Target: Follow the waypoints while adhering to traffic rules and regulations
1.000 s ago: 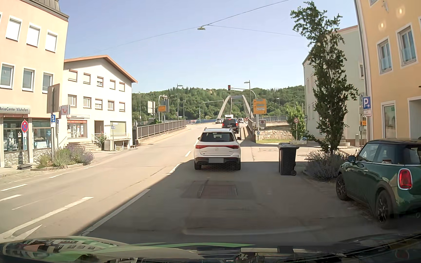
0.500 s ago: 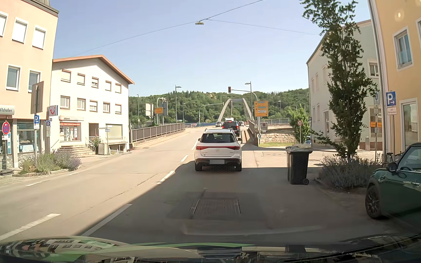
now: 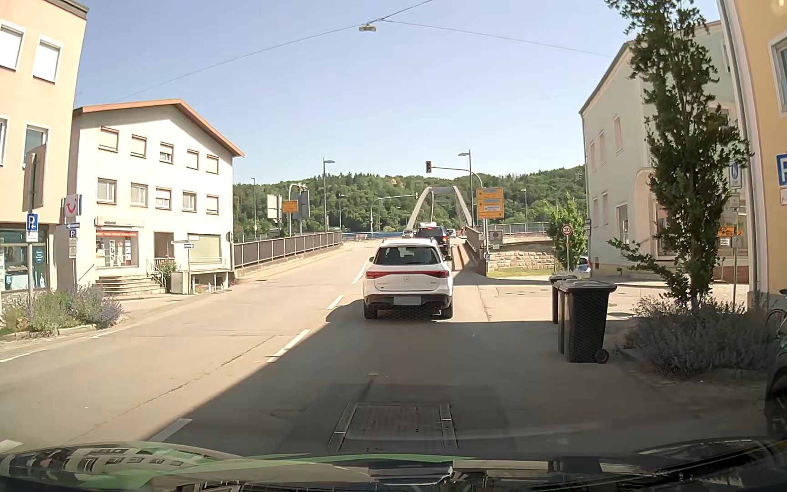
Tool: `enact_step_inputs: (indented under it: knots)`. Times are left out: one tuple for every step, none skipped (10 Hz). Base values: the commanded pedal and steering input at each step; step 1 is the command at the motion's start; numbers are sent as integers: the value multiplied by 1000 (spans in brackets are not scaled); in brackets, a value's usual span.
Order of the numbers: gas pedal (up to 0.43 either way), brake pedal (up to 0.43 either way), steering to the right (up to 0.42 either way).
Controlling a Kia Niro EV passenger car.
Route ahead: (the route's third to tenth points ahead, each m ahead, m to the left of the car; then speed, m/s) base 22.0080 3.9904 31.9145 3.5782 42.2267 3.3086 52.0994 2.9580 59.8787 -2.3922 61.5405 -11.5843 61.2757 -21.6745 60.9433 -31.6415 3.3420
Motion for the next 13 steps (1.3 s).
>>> enact_step_inputs:
  knots:
    - [0,0,-3]
    - [0,0,-3]
    - [0,0,-3]
    - [0,0,-3]
    - [0,0,-2]
    - [0,0,-3]
    - [0,0,-2]
    - [0,0,-2]
    - [0,0,-2]
    - [0,0,0]
    - [0,0,0]
    - [0,0,0]
    - [0,0,0]
